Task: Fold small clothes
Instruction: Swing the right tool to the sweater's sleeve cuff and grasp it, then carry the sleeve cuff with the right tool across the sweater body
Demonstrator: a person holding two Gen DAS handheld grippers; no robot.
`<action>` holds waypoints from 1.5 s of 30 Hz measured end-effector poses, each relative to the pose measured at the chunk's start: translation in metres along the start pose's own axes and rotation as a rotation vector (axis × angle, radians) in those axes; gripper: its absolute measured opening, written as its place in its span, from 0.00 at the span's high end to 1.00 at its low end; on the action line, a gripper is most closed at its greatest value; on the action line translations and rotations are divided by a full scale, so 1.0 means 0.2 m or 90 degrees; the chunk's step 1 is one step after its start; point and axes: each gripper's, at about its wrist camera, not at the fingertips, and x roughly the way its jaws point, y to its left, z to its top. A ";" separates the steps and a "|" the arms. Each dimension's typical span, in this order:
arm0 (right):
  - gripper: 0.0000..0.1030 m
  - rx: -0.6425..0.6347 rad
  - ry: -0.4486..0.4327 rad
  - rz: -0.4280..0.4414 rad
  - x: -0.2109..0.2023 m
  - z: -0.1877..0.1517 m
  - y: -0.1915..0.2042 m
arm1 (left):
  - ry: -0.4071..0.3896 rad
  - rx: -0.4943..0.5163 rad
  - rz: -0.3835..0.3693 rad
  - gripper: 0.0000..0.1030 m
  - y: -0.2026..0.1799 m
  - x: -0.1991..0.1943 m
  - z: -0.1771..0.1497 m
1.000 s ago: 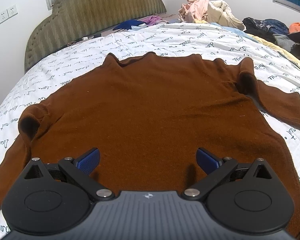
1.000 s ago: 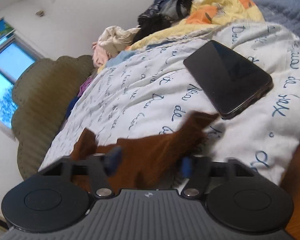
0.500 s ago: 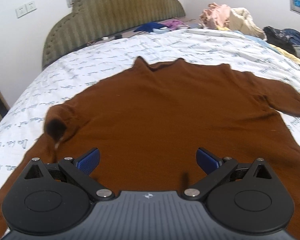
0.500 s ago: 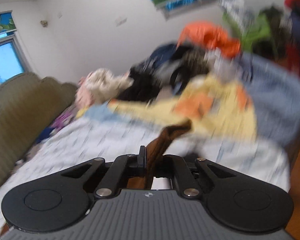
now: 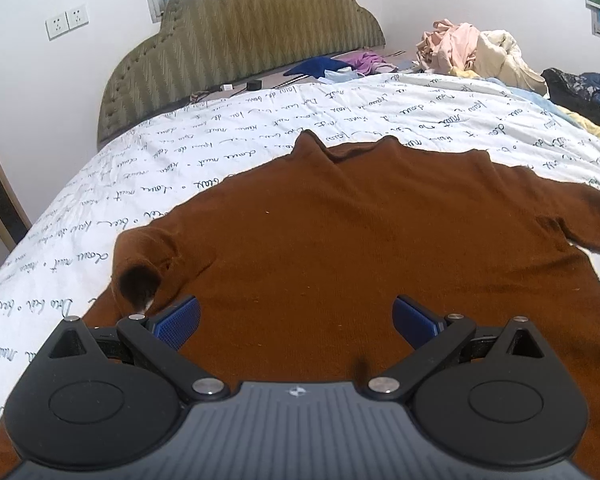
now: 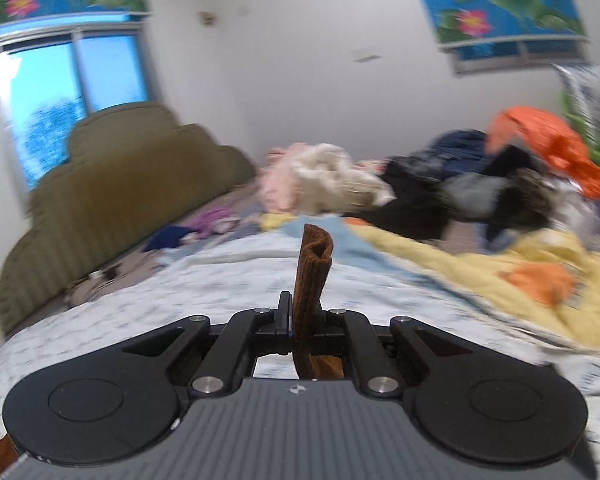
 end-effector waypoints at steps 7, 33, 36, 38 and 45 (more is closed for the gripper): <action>0.89 -0.087 0.017 0.095 0.10 -0.10 0.49 | 0.004 -0.006 0.019 0.00 0.07 0.03 -0.03; 0.88 -0.271 0.164 0.287 0.27 -0.59 1.46 | 0.028 -0.062 0.021 0.00 0.26 0.07 -0.10; 0.88 -0.288 0.172 0.299 0.28 -0.63 1.54 | 0.031 -0.072 0.026 0.00 0.30 0.07 -0.11; 0.88 -0.299 0.176 0.307 0.27 -0.65 1.58 | 0.033 -0.077 0.029 0.00 0.32 0.07 -0.12; 0.88 -0.342 0.164 0.342 0.23 -0.72 1.72 | 0.044 -0.093 0.035 0.00 0.37 0.08 -0.16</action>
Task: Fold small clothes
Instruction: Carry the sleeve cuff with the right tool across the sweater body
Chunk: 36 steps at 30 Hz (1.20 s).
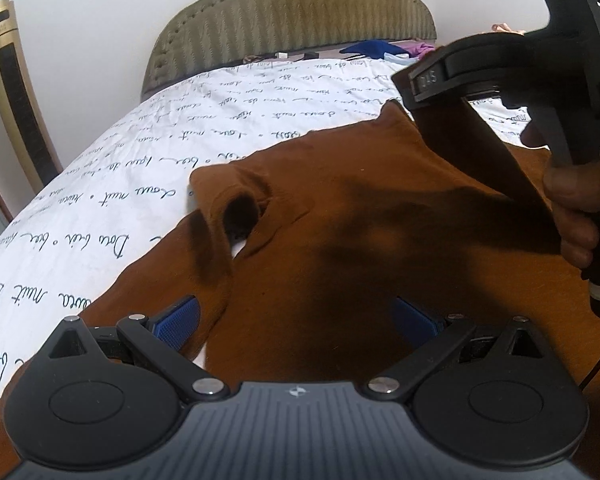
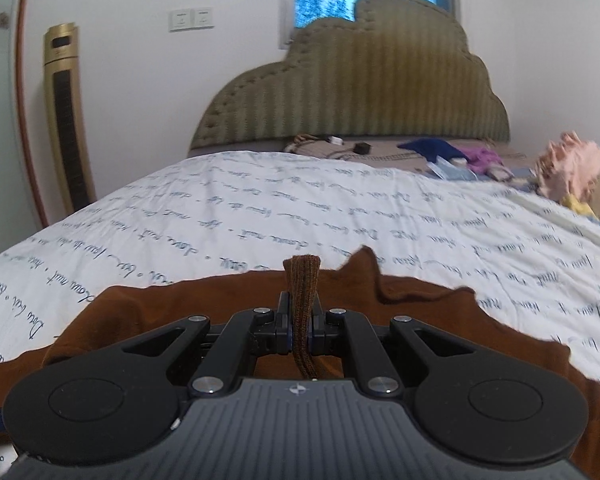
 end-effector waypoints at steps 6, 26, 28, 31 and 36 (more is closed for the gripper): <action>0.88 -0.014 0.010 0.027 0.04 0.01 0.10 | 0.006 -0.010 0.007 0.00 0.04 0.00 -0.02; 0.88 -0.026 0.010 0.058 0.20 0.08 0.29 | 0.020 -0.030 0.015 0.00 0.08 0.00 -0.04; 0.88 -0.026 0.014 0.059 0.22 0.07 0.30 | 0.021 -0.031 0.017 0.00 0.09 0.00 -0.04; 0.88 -0.007 0.027 0.063 0.26 0.06 0.30 | 0.022 -0.033 0.019 0.00 0.09 0.00 -0.04; 0.87 0.014 0.057 0.084 0.30 0.05 0.30 | 0.027 -0.034 0.019 0.00 0.10 0.01 -0.05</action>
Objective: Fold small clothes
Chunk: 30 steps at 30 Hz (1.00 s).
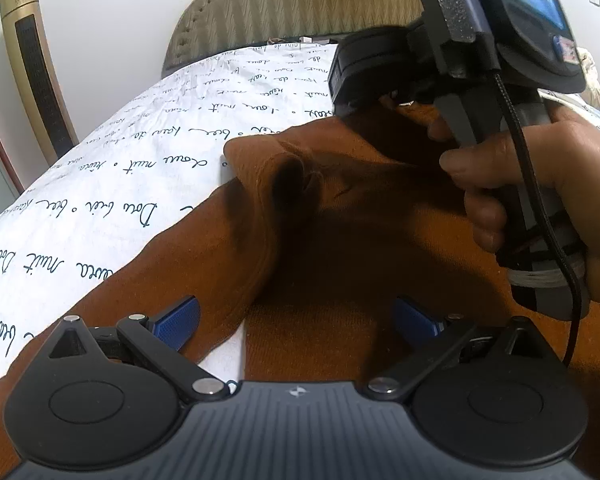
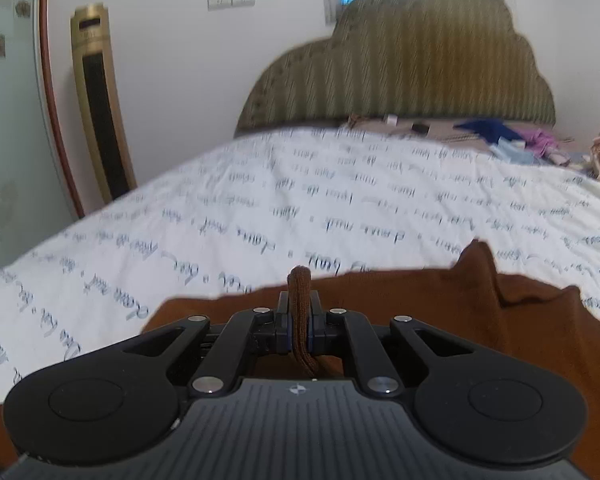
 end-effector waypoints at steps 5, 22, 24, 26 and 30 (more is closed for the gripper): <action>0.58 0.063 0.044 0.044 0.02 -0.04 -0.07 | 0.001 -0.005 0.004 0.00 0.01 0.00 0.00; 0.24 0.079 0.135 0.035 -0.10 -0.20 -0.19 | 0.003 -0.006 0.012 0.00 -0.01 -0.01 -0.02; 0.20 0.084 0.114 0.047 -0.15 -0.19 -0.20 | 0.003 -0.006 0.020 0.00 -0.01 -0.02 -0.03; 0.14 0.059 0.115 0.038 -0.16 -0.19 -0.19 | 0.005 -0.015 0.031 0.00 0.00 -0.03 -0.05; 0.16 0.043 0.127 0.019 -0.17 -0.21 -0.19 | 0.000 -0.064 0.065 0.00 0.08 -0.09 -0.09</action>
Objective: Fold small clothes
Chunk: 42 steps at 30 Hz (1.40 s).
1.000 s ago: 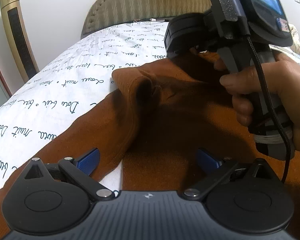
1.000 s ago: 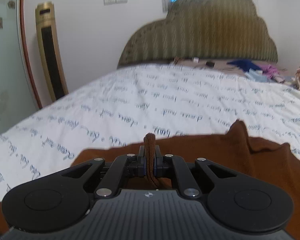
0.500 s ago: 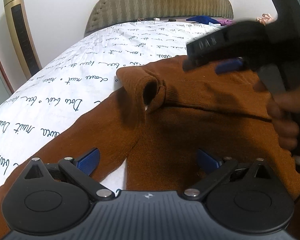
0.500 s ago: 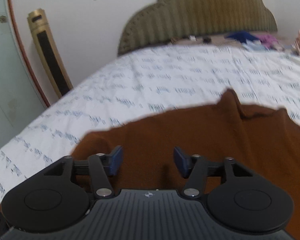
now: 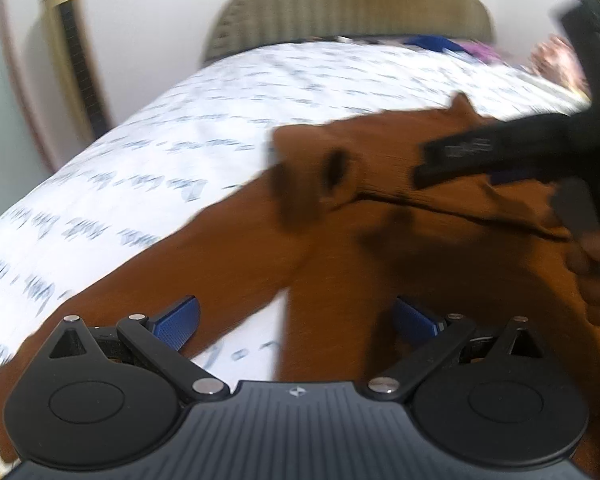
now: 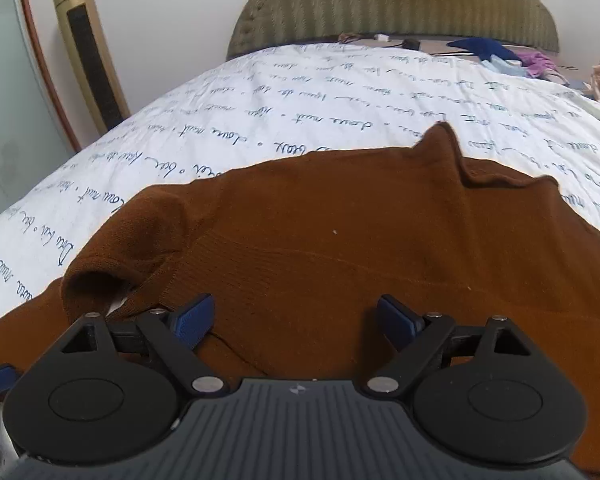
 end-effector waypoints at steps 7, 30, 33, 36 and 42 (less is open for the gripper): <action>0.13 -0.011 -0.037 0.051 -0.14 -0.05 0.02 | 0.011 -0.138 0.047 0.00 0.29 -0.08 -0.12; 0.08 -0.019 -0.046 0.102 -0.30 -0.19 0.02 | 0.034 -0.733 -0.122 0.00 0.85 -0.12 -0.31; 0.06 -0.026 -0.050 0.106 -0.31 -0.19 0.03 | 0.040 -0.751 -0.126 0.00 0.84 -0.08 -0.32; 0.06 -0.028 -0.045 0.108 -0.30 -0.19 0.04 | 0.022 -0.800 -0.113 0.01 0.89 -0.06 -0.32; 0.05 -0.032 -0.049 0.100 -0.32 -0.19 0.04 | 0.020 -0.759 -0.032 0.78 0.94 -0.03 -0.25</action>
